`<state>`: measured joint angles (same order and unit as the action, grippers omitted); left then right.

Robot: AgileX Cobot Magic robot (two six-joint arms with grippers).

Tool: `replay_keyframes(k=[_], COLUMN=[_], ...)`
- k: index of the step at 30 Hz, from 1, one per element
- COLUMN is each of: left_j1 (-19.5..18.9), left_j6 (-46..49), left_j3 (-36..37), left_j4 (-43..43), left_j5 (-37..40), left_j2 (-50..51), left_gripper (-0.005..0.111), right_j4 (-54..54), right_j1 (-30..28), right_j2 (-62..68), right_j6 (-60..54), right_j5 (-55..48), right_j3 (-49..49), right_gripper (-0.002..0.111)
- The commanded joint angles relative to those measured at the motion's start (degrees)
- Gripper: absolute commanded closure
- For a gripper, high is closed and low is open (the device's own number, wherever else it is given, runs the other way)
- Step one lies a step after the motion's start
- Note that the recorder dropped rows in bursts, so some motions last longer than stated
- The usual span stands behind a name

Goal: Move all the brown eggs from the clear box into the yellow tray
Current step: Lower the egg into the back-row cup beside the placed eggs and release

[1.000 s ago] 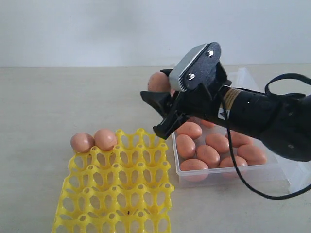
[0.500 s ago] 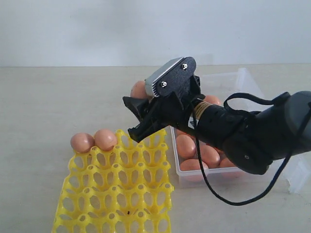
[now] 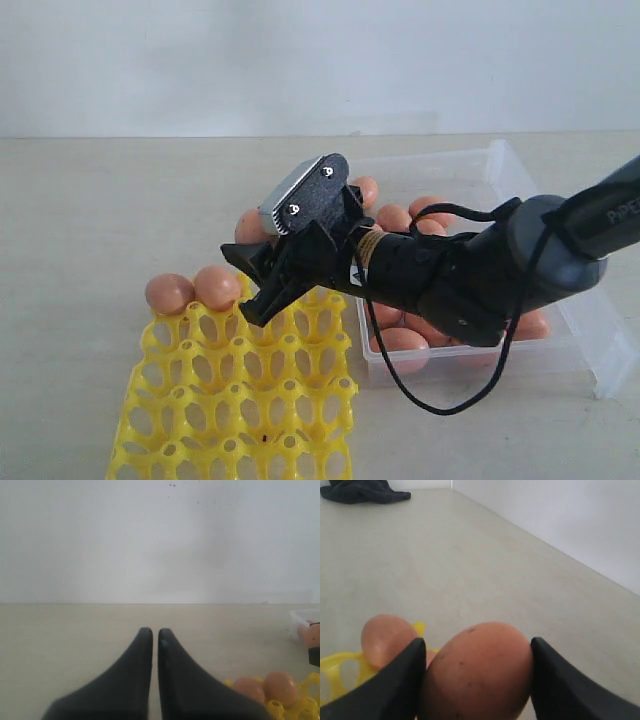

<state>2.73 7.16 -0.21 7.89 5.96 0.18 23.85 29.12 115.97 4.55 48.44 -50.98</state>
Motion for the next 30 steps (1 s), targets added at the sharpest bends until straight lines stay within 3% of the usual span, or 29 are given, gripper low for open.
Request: replay_keyframes(k=[1,19,27,30], left_j1=[-0.15,-0.15,-0.15,-0.15], left_j6=[0.17,0.17,0.17,0.17], left_j3=[0.21,0.21,0.21,0.21], left_j4=[0.02,0.02,0.02,0.02], left_j5=[0.05,0.05,-0.17,-0.17], left_j2=[-0.18,-0.18,-0.18,-0.18], left_gripper=[0.103,0.103,0.103,0.103], right_j4=[1.32,1.37,1.37,1.37], right_j1=[0.14,0.14,0.14,0.14], right_j2=[1.93,4.73,4.73,4.73], right_j6=[0.55,0.95,0.95,0.95], right_j5=[-3.55,-5.14,-6.86,-6.46], right_j3=[-2.33,-2.33,-2.33,-2.33], right_gripper=[0.109,0.108,0.073,0.066])
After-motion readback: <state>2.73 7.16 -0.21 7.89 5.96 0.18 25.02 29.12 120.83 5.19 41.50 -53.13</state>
